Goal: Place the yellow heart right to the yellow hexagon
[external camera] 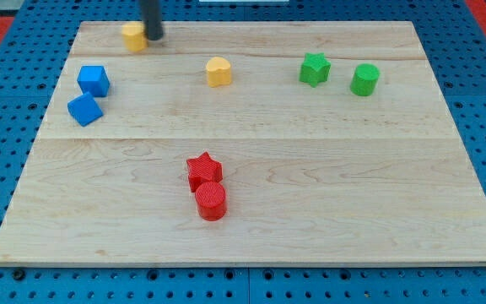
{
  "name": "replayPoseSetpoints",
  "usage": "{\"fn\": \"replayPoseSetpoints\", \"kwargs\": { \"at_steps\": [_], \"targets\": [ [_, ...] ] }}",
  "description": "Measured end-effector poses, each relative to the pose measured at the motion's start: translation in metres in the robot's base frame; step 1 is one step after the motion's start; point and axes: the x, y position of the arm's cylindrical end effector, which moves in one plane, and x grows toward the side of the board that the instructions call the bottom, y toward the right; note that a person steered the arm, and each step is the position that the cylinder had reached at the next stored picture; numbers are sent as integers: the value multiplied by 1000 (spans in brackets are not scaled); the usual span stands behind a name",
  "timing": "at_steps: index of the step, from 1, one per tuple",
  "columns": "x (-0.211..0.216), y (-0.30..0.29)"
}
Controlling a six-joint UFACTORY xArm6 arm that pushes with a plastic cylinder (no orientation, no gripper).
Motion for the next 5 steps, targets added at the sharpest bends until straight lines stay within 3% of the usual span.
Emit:
{"fn": "replayPoseSetpoints", "kwargs": {
  "at_steps": [1, 3, 4, 5],
  "targets": [
    [12, 33],
    [47, 238],
    [93, 175],
    [99, 117]
  ]
}}
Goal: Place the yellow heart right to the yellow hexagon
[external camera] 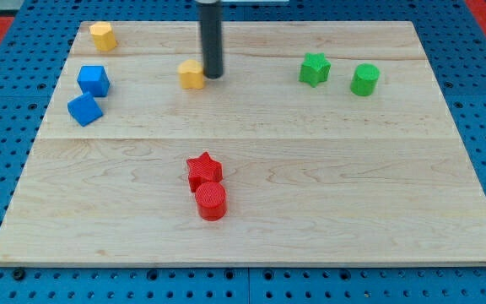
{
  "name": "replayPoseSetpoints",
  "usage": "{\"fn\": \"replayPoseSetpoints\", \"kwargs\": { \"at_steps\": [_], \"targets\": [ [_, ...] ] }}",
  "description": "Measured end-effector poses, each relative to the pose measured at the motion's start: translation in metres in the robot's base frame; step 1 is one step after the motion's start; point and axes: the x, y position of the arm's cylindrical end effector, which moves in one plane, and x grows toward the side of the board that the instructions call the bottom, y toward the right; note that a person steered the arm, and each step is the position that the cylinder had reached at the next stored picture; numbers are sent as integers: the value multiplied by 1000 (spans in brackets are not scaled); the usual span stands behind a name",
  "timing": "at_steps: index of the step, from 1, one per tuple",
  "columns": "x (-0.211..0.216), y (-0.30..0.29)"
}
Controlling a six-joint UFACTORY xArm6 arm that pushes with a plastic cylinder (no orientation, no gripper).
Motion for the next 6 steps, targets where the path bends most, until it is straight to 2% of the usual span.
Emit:
{"fn": "replayPoseSetpoints", "kwargs": {
  "at_steps": [1, 2, 3, 4, 5, 6],
  "targets": [
    [42, 1],
    [10, -50],
    [1, -46],
    [8, -15],
    [-12, -13],
    [-46, -75]
  ]
}}
